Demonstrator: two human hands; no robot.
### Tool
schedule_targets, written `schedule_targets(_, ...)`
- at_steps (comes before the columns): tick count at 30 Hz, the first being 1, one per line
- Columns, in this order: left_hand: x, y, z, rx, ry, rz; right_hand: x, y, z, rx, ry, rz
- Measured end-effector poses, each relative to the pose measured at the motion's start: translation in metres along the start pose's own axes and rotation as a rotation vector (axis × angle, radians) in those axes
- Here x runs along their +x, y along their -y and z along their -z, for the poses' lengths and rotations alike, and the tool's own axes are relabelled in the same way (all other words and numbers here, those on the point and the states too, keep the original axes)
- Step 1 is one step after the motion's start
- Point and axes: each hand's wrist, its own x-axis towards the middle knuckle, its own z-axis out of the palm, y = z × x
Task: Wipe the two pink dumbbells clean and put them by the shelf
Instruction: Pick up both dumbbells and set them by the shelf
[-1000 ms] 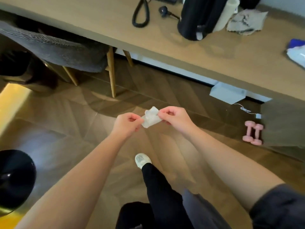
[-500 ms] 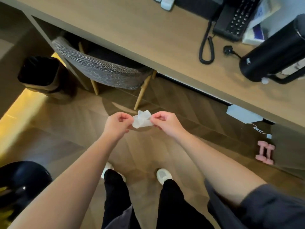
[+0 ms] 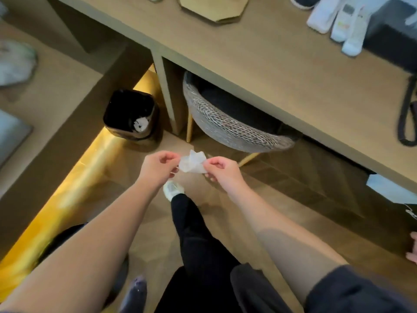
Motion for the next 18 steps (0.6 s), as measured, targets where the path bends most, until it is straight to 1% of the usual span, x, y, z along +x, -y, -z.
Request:
schedule_targets(5,0.097,0.002,0.080,-0.011,-0.098,0.065,0.094,0.049,-0.093,-0.012,0.036,-0.018)
schedule_targets(11,0.209,0.006,0.164,0.031,-0.175,0.142,0.196,0.107,-0.187,-0.187,0.067,-0.057)
schedule_targets(15,0.267,0.021,0.194,0.097,-0.189,0.189,0.249,0.127,-0.226,-0.229,0.143,-0.063)
schedule_targets(18,0.316,0.038,0.202,0.081,-0.187,0.223,0.297,0.121,-0.255,-0.279,0.125,-0.074)
